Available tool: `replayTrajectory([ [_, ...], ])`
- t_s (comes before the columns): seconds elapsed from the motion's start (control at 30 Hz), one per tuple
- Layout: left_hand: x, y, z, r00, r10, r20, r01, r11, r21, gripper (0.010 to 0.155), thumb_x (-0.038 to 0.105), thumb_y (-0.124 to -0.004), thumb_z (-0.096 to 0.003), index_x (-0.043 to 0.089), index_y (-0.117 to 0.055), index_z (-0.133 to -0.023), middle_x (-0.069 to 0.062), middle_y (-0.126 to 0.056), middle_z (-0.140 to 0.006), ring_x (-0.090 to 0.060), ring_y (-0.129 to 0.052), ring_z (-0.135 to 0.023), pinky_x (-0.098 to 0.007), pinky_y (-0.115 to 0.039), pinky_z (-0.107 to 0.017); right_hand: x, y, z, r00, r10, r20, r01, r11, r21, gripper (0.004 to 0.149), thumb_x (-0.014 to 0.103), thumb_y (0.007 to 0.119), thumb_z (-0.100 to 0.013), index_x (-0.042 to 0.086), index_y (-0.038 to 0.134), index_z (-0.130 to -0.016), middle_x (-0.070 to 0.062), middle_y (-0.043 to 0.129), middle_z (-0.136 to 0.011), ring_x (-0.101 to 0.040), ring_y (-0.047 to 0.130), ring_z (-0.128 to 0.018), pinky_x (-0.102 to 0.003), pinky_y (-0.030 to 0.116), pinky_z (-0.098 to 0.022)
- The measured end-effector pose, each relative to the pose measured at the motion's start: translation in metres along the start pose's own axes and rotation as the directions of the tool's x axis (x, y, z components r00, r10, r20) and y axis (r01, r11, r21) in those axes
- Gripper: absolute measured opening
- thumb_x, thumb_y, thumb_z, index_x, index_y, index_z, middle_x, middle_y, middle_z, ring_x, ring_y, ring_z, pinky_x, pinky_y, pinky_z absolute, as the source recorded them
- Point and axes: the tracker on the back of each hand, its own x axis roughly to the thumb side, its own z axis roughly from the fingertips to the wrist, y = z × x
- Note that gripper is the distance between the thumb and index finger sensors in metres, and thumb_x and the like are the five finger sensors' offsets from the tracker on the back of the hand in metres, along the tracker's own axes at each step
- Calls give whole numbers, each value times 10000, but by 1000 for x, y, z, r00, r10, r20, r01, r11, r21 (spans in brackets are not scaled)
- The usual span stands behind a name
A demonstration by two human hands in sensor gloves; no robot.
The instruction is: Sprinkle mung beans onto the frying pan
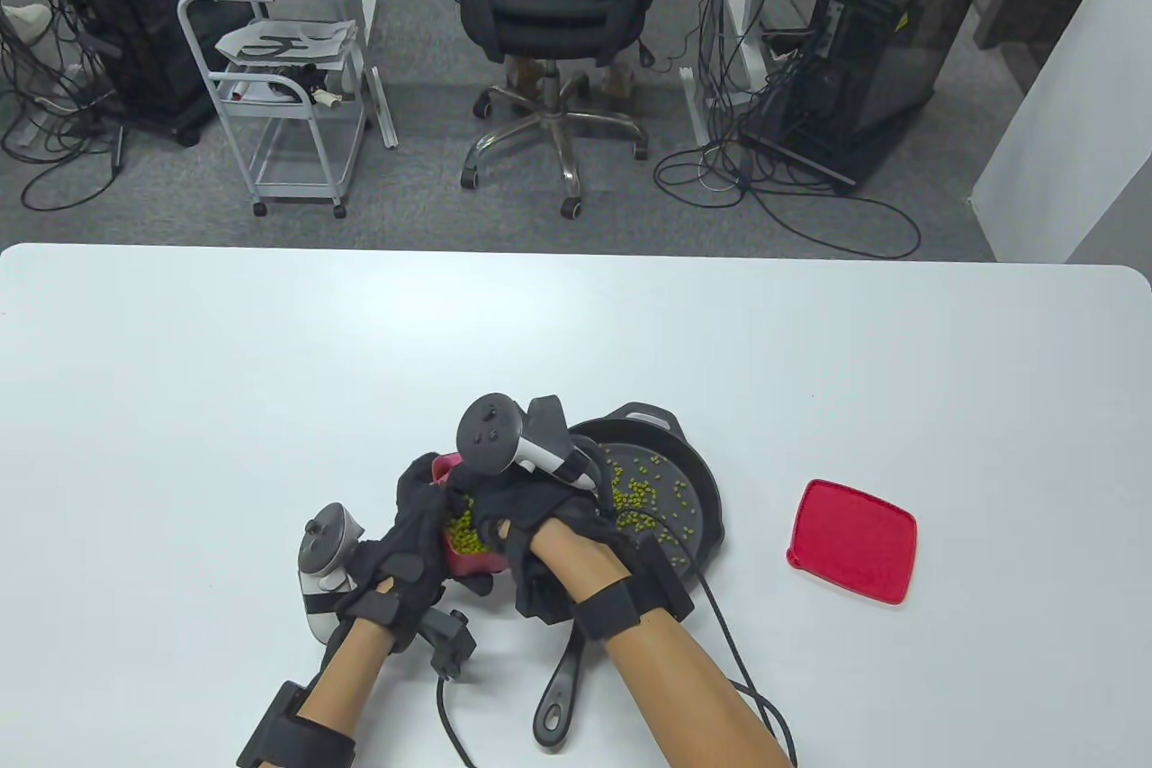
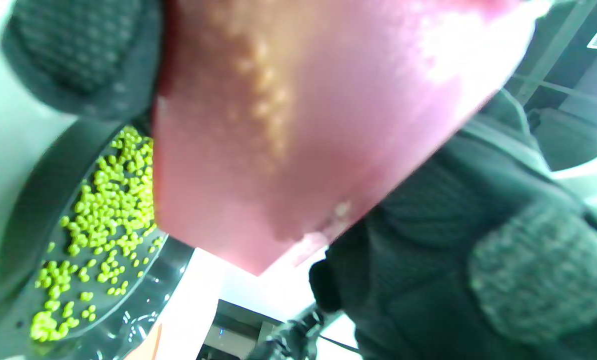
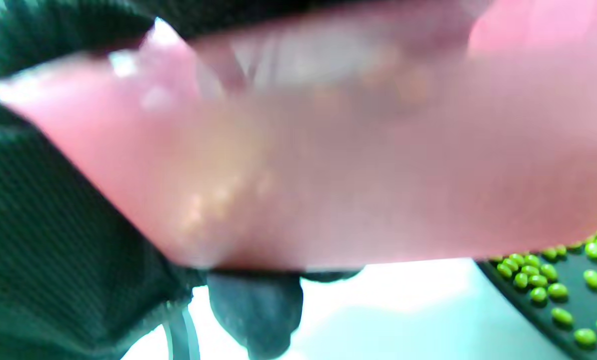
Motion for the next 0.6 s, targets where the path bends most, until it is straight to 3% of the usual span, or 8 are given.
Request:
replayTrajectory([
  [0.37, -1, 9, -1, 1000, 9, -17, -9, 1000, 21, 836, 734, -567, -470, 353, -154, -1089, -220, -471, -1107, -437, -954, -574, -420, -948, -289, -45, -48, 17, 991, -120, -59, 113, 988, -109, 378, 107, 899, -488, 244, 824, -833, -137, 788, -942, -431, 897, -604, -299, 925, -281],
  [0.5, 1, 13, -1, 1000, 22, -12, -22, 999, 31, 838, 734, -566, -471, 351, -152, -1091, -220, -471, -1107, -437, -954, -574, -420, -948, -290, -77, -50, 19, 986, -80, -147, 63, 991, -119, 378, 112, 894, -490, 250, 817, -834, -133, 783, -944, -427, 895, -612, -299, 927, -290],
  [0.6, 2, 15, -1, 1000, 30, -10, -29, 999, 37, 838, 735, -566, -470, 352, -152, -1090, -220, -471, -1107, -436, -955, -573, -420, -948, -289, -97, -38, 18, 978, -38, -207, 20, 996, -90, 378, 118, 888, -495, 256, 808, -838, -133, 773, -949, -426, 883, -645, -314, 928, -323],
])
